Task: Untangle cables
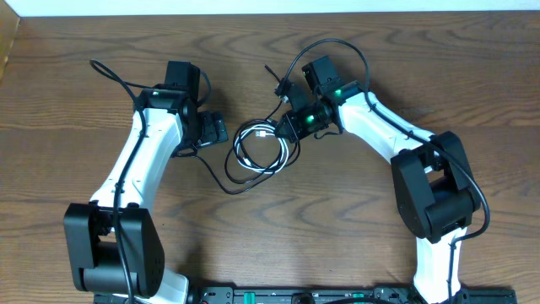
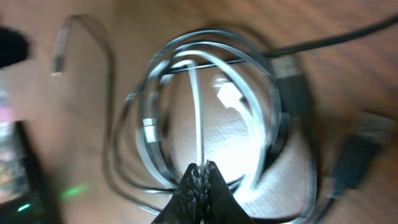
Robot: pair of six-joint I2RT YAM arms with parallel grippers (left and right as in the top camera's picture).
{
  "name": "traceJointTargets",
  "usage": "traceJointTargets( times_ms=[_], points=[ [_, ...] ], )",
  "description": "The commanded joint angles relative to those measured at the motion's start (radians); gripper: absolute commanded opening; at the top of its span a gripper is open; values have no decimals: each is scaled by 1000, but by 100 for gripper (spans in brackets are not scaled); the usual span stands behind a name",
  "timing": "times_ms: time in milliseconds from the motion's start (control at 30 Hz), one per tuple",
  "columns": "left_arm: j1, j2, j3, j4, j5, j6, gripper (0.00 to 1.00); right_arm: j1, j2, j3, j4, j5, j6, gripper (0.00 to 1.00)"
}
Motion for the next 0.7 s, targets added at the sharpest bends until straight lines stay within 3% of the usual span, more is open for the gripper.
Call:
traceJointTargets(
  times_ms=[0, 100, 333, 433, 667],
  points=[
    [0, 5, -11, -2, -12, -2, 98, -15, -19, 0, 19, -347, -95, 1],
    [0, 5, -11, -2, -12, -2, 98, -34, -19, 0, 100, -579, -105, 1],
    [0, 5, -11, -2, -12, -2, 98, -67, -41, 2, 445, -853, 150, 1],
    [0, 5, -11, -2, -12, -2, 98, -64, -41, 2, 528, -872, 245, 1],
    [0, 5, -11, -2, -12, -2, 98, -60, -41, 2, 539, -872, 249, 1]
  ],
)
